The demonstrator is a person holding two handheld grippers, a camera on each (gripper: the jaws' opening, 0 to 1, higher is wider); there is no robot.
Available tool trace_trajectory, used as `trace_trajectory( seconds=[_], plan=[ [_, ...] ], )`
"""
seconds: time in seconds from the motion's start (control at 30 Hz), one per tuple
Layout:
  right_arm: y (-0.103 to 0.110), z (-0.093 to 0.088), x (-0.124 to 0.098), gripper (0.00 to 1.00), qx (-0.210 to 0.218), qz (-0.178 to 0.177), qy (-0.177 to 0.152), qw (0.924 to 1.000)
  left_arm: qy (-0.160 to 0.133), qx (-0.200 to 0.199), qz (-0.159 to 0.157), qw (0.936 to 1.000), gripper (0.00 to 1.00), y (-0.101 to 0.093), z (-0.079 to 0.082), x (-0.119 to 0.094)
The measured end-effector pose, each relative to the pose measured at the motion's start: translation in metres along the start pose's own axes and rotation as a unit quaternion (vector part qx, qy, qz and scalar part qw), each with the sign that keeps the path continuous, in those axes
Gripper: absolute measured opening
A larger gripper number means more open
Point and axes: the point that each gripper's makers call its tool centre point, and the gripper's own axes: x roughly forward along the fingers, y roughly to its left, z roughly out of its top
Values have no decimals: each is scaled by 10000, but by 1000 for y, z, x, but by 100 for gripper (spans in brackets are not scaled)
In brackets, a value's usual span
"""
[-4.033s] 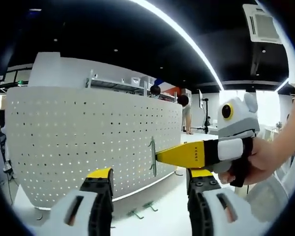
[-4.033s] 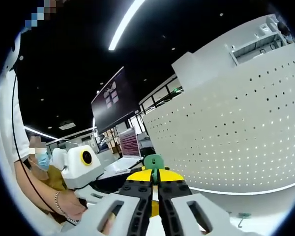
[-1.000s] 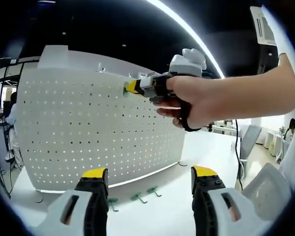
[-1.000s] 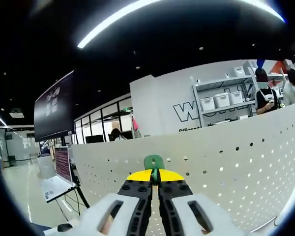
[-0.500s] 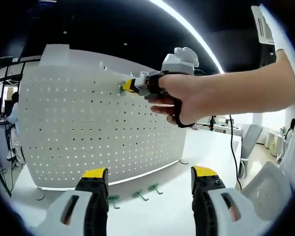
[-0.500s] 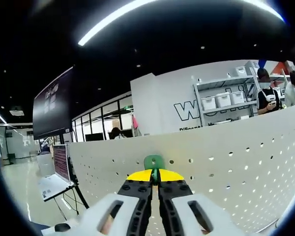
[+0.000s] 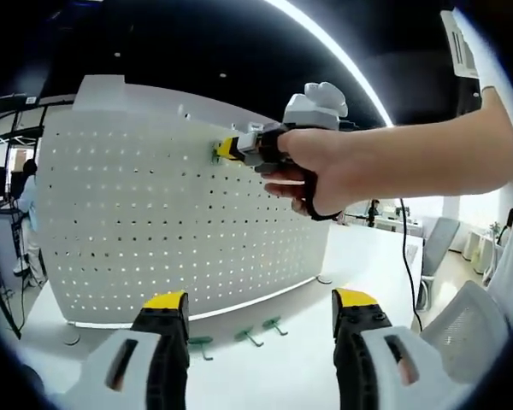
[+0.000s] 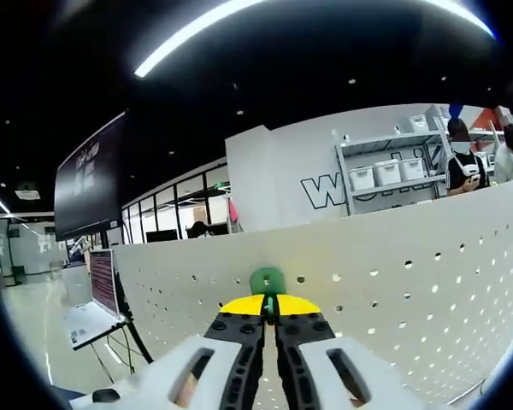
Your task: Insert the hook assembly into the mounting plate slot until the hook locks in place.
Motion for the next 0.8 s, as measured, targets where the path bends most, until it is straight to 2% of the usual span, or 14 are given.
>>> trace_trajectory(
  seconds=[0.63, 0.8],
  plan=[
    [1, -4, 6, 1, -156, -885, -17, 9960, 17, -46, 73, 10000, 69, 8, -3, -3],
    [0, -4, 6, 1, -194, -1024, -5, 9945, 8, -54, 72, 10000, 68, 8, -3, -4]
  ],
)
